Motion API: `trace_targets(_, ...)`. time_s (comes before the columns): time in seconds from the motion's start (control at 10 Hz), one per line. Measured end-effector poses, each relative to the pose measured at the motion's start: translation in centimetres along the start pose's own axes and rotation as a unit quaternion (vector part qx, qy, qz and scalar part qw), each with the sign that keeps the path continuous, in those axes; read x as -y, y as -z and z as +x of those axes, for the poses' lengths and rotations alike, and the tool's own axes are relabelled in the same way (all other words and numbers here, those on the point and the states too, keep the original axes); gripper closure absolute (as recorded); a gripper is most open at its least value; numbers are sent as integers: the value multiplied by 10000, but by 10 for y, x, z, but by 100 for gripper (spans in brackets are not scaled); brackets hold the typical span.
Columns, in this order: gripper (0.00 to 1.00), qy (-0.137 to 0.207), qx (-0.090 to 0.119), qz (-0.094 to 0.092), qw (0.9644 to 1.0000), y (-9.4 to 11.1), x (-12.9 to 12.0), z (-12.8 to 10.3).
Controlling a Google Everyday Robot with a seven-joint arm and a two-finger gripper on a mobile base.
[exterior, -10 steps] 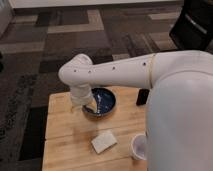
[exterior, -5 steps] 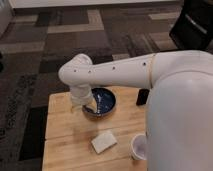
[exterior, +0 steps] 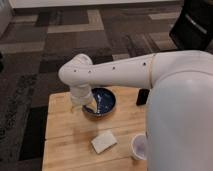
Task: Pick up the ceramic cup
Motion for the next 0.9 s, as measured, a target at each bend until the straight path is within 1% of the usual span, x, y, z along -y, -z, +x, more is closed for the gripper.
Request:
trace_targets(0.1, 35, -98, 155, 142, 9997, 5, 5, 1)
trace_targets(0.2, 35, -172, 270, 232, 9992, 9, 9, 2)
trace_targets(0.3, 35, -283, 403, 243, 9985, 13, 11, 8)
trace_targets(0.5, 35, -436, 516, 119, 9976, 16, 14, 18)
trace_targets(0.6, 35, -610, 604, -68, 9963, 18, 23, 29)
trace_targets(0.7, 35, -739, 684, -187, 9947, 21, 34, 37)
trace_targets(0.8, 35, -832, 734, -239, 9935, 23, 43, 42)
trace_targets(0.9, 35, -1046, 850, -253, 9906, 29, 68, 52)
